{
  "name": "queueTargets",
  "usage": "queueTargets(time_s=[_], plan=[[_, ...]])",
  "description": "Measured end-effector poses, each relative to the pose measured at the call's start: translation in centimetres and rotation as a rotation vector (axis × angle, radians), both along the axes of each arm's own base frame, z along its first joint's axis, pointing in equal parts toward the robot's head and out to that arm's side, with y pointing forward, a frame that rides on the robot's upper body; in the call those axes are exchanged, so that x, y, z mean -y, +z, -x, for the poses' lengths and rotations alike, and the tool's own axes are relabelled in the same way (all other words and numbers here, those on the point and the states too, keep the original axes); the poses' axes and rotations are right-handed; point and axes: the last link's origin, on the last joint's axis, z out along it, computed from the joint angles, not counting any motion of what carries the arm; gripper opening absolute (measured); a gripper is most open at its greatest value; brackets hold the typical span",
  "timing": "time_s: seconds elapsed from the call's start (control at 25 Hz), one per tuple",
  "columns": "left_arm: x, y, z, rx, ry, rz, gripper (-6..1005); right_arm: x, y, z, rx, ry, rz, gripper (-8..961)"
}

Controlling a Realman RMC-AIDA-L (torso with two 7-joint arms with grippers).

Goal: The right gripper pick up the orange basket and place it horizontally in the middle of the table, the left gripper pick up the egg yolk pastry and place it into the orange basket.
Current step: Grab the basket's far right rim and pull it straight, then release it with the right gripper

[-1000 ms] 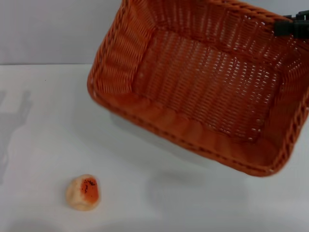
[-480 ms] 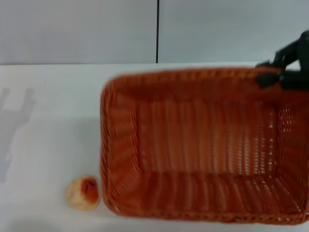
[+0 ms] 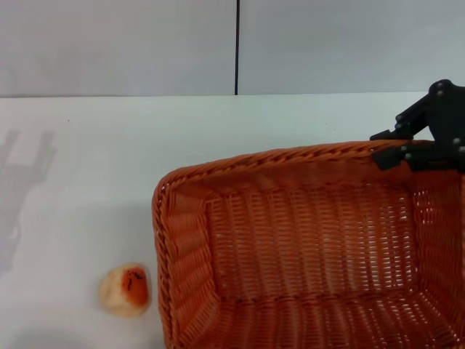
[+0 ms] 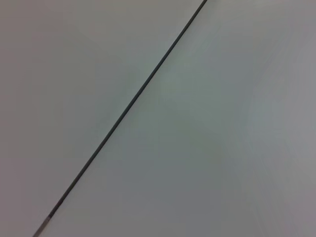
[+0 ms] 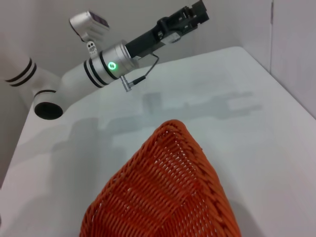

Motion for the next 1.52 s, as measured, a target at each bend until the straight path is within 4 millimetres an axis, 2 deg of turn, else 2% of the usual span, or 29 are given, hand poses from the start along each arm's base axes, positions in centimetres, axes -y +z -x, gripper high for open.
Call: queueTargets(time_s=[0.6,1.52], plan=[[0.1,-0.2,0.1,0.005,0.004,0.007,767,-2.0,-1.7,-1.2,-0.064,0.007,-0.044,157],[0.1,-0.2,0.1,0.005,0.009,0.01,767,-2.4,-2.2,-1.8,-0.068,-0.01,-0.059,156]])
